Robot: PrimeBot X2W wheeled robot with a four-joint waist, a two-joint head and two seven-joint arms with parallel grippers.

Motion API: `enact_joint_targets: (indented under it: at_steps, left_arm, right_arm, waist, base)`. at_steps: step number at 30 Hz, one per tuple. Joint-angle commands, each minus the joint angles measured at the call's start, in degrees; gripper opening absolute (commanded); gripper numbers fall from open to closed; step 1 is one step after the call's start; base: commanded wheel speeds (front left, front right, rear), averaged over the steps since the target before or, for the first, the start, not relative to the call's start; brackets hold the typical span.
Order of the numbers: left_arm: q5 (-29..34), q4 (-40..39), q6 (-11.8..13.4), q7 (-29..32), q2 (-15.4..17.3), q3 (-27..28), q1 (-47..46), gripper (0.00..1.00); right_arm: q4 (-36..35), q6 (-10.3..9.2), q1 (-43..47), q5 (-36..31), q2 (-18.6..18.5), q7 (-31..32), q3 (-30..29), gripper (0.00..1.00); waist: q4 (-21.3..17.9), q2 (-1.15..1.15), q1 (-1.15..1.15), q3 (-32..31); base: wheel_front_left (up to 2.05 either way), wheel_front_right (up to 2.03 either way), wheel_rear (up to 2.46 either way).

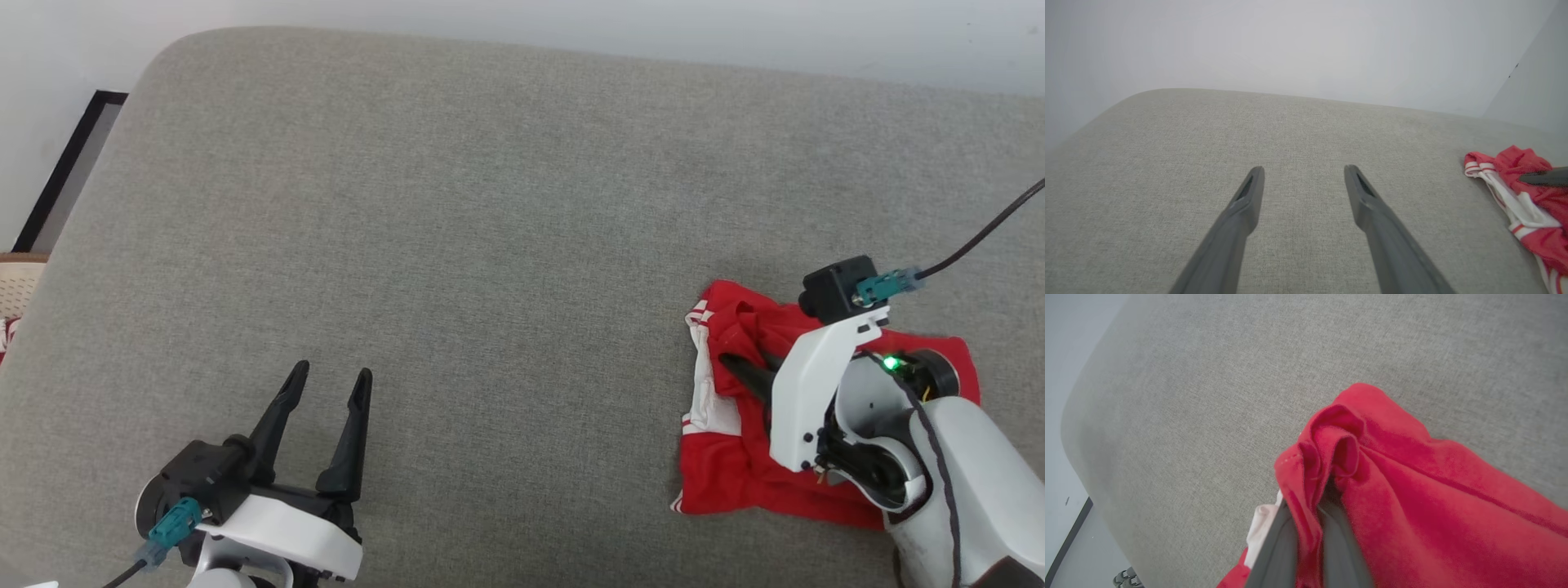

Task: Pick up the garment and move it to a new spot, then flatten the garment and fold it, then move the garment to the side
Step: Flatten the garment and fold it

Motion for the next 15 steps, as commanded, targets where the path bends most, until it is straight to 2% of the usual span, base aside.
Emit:
enact_joint_targets:
  at_steps: [1, 2, 4, 11, 15]
  left_arm:
    - [-0.46, 0.19, 0.15, -0.27, 0.04, -0.05, -0.55, 1.00]
    - [-0.48, 0.27, 0.16, -0.28, 0.03, -0.04, -0.46, 1.00]
    - [-0.60, 0.50, 0.15, -0.28, 0.03, 0.23, 0.20, 1.00]
    - [-1.03, 0.46, 0.16, -0.27, 0.18, 1.50, 2.35, 1.00]
    - [-0.48, 0.34, 0.16, -0.27, -0.16, 1.60, 3.11, 1.00]
  right_arm:
    - [0.64, -0.01, -0.65, 0.06, 0.19, -0.73, 0.49, 0.20]
    - [1.41, -0.01, -0.92, 0.19, 0.30, -1.24, 0.95, 0.43]
    - [2.32, -0.01, -1.22, 0.71, 0.54, -2.01, 1.65, 1.00]
    - [1.08, -0.01, -2.11, 2.27, -0.28, -2.91, 2.81, 1.00]
    - [-0.13, -0.01, -1.58, 3.34, -1.70, -3.83, 1.42, 1.00]
  waist:
    - [0.14, 0.00, 0.00, -0.20]
    - [0.16, 0.00, 0.00, -0.45]
    - [-0.06, 0.00, 0.00, -1.14]
    - [-2.74, 0.00, 0.00, -3.93]
    - [-4.52, 0.00, 0.00, -5.28]
  base:
    - [0.00, 0.00, 0.00]
    - [0.00, 0.00, 0.00]
    - [0.00, 0.00, 0.00]
    - [0.00, 0.00, 0.00]
    - [0.00, 0.00, 0.00]
